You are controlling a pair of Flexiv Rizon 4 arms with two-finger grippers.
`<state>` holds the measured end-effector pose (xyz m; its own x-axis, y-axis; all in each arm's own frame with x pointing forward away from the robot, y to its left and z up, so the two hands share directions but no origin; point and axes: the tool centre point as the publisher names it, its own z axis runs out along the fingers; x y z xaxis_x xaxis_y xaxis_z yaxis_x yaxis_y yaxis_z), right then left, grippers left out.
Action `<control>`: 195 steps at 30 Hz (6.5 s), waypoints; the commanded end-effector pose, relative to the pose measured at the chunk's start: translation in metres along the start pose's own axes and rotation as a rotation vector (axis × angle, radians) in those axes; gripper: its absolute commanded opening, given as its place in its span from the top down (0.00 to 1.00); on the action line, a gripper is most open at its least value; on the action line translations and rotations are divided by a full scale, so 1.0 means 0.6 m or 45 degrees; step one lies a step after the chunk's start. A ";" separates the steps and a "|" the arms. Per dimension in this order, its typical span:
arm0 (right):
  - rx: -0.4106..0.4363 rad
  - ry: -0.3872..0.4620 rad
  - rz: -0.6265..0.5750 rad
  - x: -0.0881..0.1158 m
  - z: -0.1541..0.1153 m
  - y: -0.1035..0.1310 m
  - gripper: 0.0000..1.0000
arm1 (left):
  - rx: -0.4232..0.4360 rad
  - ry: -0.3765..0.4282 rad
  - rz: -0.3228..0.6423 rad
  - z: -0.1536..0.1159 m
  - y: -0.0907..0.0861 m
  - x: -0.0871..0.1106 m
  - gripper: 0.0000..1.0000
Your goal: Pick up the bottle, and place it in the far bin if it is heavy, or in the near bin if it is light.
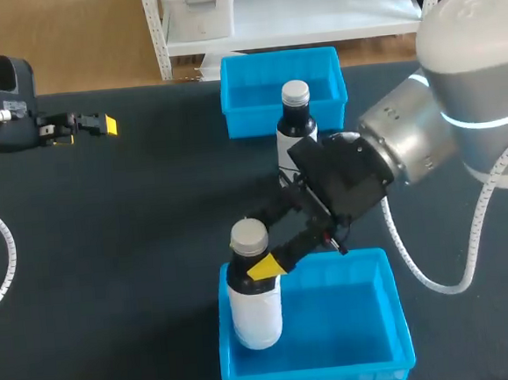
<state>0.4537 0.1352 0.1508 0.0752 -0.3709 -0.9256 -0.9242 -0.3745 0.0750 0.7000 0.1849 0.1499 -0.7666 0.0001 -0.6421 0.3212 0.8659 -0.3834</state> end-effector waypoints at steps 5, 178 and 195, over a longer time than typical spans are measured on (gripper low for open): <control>0.025 0.051 -0.013 0.004 -0.005 0.003 1.00 | 0.000 0.000 0.000 0.000 0.000 0.000 0.00; 0.397 0.074 0.172 0.133 -0.272 -0.374 0.51 | 0.000 0.000 0.000 0.000 0.000 0.000 0.00; 0.398 0.071 0.155 0.124 -0.274 -0.374 0.93 | 0.000 0.000 0.000 0.000 0.000 0.000 0.00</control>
<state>0.7301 0.0518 0.1227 -0.0320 -0.4475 -0.8937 -0.9968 -0.0509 0.0612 0.7000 0.1849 0.1499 -0.7666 0.0001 -0.6421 0.3212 0.8659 -0.3834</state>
